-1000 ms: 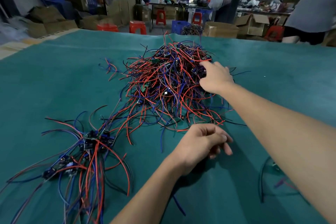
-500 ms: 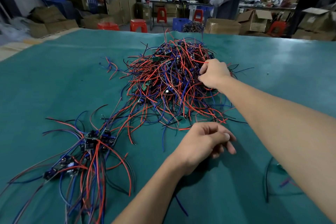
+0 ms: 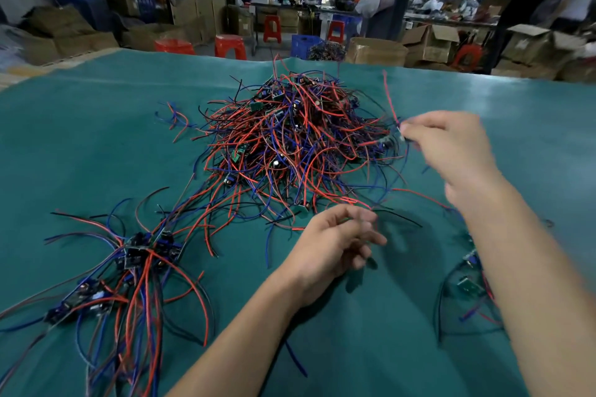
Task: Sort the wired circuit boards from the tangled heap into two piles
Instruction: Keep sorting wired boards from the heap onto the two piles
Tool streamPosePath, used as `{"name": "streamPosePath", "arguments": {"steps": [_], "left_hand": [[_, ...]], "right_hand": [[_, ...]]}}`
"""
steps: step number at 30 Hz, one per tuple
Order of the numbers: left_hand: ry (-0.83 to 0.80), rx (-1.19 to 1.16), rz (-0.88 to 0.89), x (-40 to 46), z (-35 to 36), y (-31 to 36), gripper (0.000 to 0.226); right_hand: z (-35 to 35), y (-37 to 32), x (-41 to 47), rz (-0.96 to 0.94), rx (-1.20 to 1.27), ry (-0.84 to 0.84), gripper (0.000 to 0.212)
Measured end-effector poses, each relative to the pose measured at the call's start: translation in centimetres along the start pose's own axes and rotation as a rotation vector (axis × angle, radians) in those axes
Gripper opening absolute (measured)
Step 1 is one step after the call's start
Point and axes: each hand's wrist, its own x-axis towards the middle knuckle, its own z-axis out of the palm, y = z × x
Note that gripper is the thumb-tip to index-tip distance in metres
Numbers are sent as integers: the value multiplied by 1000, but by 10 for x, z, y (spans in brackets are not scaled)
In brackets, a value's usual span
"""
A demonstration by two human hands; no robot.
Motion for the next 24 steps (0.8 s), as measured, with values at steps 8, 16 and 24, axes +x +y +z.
{"name": "streamPosePath", "arguments": {"steps": [8,16,24], "left_hand": [[94,-125,54,2,-1,-1,17],[221,-61,208,4,-4,-4,28],[256,193,308,2,-4,-4,29]], "right_hand": [[17,31,-111,-97,-41,-127,13],[18,41,-109,2,66,-125,22],[8,38,-101,230,309,-71,17]]}}
